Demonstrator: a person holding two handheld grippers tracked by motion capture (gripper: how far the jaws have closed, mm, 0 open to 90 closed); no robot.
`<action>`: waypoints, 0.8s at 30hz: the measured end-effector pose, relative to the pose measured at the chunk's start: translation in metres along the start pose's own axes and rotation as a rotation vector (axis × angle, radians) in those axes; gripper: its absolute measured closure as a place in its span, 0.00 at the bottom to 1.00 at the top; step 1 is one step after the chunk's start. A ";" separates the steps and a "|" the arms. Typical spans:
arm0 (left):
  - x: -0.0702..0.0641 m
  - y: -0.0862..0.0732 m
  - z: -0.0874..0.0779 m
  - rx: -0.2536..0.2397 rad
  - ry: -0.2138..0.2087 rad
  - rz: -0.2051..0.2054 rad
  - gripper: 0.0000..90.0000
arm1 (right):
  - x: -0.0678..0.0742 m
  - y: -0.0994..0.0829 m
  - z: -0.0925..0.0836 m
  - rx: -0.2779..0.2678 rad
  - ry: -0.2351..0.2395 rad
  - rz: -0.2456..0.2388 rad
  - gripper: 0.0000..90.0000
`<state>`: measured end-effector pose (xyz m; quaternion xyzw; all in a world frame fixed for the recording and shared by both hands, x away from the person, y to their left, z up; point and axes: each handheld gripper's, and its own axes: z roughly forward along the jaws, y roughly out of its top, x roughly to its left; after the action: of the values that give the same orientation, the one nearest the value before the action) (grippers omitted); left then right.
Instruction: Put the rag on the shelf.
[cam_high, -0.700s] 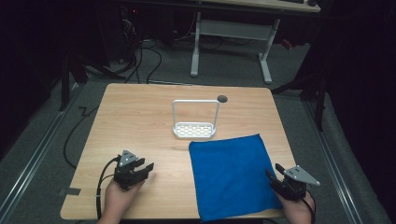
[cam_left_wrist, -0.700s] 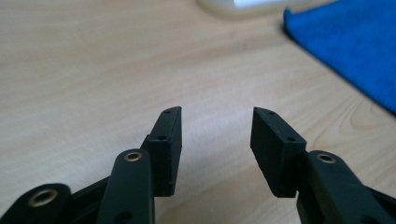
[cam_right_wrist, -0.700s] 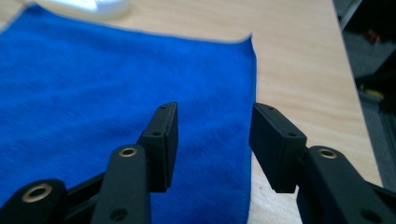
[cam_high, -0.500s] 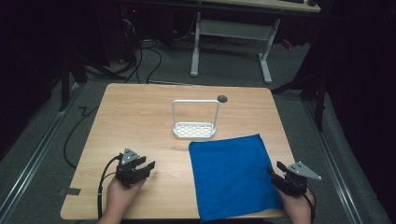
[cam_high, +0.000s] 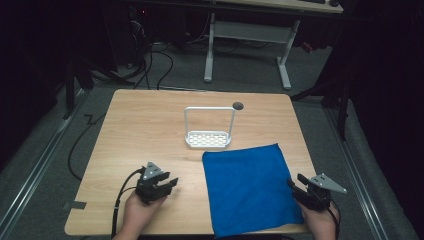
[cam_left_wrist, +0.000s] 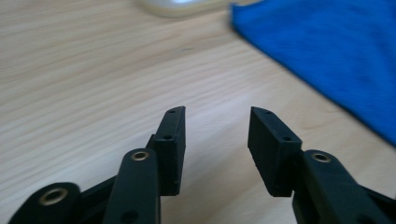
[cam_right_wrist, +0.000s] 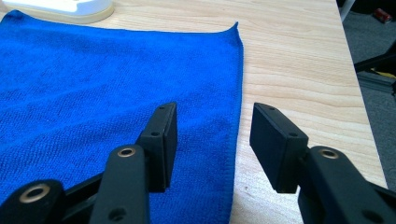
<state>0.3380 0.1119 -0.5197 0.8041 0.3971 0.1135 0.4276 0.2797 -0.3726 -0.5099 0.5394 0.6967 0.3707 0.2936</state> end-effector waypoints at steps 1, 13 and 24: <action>-0.009 0.003 0.004 0.002 -0.025 0.019 0.66 | 0.000 0.000 0.000 0.000 0.003 -0.006 0.58; -0.081 0.024 0.058 0.068 -0.221 0.137 0.78 | 0.006 -0.001 0.006 0.037 0.042 -0.044 0.66; -0.077 0.020 0.061 0.105 -0.166 0.190 1.00 | 0.008 0.005 0.004 0.027 0.031 -0.033 0.92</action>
<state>0.3301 0.0123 -0.5297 0.8659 0.2879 0.0655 0.4038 0.2837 -0.3633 -0.5076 0.5261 0.7148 0.3647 0.2815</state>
